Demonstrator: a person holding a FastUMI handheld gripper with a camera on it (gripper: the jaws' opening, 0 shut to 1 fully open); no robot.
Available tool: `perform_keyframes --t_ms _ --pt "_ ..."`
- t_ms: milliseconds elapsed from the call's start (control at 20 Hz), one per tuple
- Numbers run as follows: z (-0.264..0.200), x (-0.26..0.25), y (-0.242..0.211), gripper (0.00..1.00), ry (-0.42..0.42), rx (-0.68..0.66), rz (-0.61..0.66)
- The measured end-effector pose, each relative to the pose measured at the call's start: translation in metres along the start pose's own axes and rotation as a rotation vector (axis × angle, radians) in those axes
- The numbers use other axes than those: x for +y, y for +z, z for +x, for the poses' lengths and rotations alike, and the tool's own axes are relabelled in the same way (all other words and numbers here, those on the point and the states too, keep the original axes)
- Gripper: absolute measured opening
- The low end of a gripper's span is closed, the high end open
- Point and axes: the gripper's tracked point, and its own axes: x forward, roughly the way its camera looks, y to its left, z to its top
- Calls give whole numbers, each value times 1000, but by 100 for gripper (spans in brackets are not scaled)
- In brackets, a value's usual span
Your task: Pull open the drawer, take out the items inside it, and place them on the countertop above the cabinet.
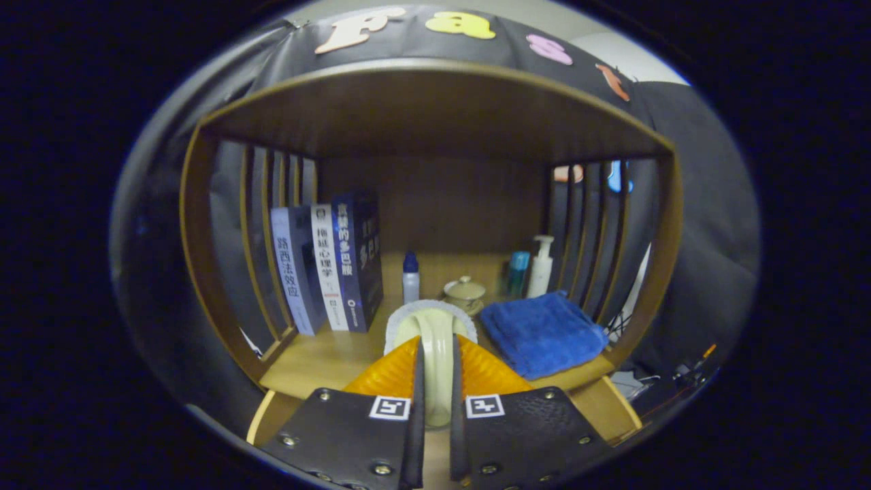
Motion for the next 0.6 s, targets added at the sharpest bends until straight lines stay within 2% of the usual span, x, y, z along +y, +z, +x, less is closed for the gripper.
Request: perform_keyframes --t_ms 200,350,600 --pt "44 -3 -57 16 1 189 -26" --pt "73 -3 -58 16 -1 196 43" --pt "115 -2 -47 16 -8 151 15"
